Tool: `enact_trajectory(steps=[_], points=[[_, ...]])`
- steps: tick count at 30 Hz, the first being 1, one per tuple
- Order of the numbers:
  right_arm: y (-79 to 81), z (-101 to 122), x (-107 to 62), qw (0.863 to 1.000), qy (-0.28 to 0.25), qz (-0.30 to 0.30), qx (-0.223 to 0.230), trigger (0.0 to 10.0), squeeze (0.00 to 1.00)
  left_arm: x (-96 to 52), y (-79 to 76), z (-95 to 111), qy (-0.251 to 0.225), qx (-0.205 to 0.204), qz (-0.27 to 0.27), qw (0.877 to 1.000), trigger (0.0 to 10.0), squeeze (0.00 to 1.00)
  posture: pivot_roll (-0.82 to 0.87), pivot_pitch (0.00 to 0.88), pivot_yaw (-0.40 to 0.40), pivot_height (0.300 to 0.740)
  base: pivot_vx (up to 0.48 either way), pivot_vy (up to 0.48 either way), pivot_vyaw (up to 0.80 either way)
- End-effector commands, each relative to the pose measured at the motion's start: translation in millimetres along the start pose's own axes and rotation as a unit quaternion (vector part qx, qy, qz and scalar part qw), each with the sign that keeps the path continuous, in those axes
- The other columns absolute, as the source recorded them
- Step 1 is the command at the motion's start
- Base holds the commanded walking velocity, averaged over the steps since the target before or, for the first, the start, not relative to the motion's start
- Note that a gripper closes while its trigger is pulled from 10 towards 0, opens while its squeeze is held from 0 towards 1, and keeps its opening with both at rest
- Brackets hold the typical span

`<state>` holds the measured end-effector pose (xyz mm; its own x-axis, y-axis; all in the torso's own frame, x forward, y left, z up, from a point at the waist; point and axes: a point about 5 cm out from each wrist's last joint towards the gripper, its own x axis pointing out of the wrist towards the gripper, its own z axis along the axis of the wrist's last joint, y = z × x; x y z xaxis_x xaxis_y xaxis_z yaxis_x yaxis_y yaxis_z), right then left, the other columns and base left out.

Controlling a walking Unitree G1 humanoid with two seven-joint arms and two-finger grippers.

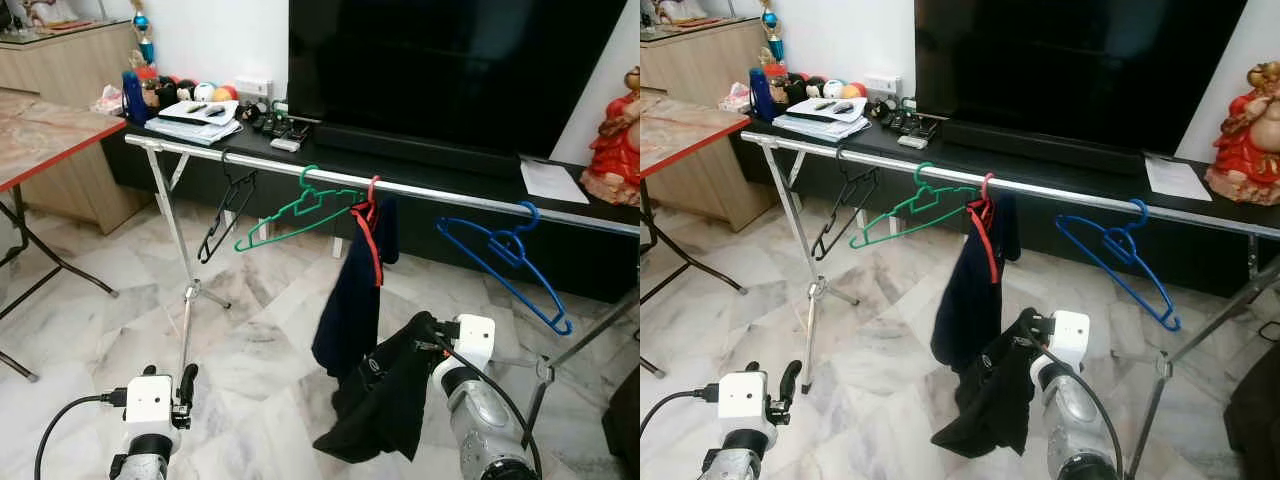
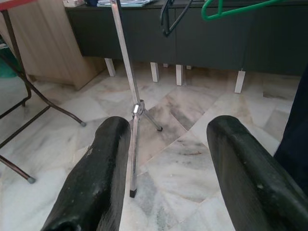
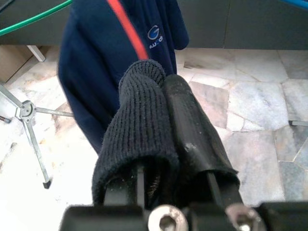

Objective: Hang hanger

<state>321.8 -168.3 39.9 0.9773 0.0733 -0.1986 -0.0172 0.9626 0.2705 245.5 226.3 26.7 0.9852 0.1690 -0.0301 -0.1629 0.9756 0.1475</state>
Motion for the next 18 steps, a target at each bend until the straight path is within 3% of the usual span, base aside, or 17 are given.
enact_trajectory(steps=[1,18], points=[[0.3,5.6,2.8,1.0,-0.007,0.0,-0.002,10.0,0.0,-0.1,-2.6,1.1,0.002,-0.005,-0.004,1.0,10.0,0.0,0.03,0.055,-0.063,0.74,0.285,0.0,0.0],[-7.7,2.8,1.1,0.999,0.0,-0.036,0.007,10.0,0.0,-0.7,-10.4,13.0,-0.013,0.001,-0.038,0.999,10.0,0.0,0.04,0.072,-0.06,0.74,0.317,0.0,0.0]])
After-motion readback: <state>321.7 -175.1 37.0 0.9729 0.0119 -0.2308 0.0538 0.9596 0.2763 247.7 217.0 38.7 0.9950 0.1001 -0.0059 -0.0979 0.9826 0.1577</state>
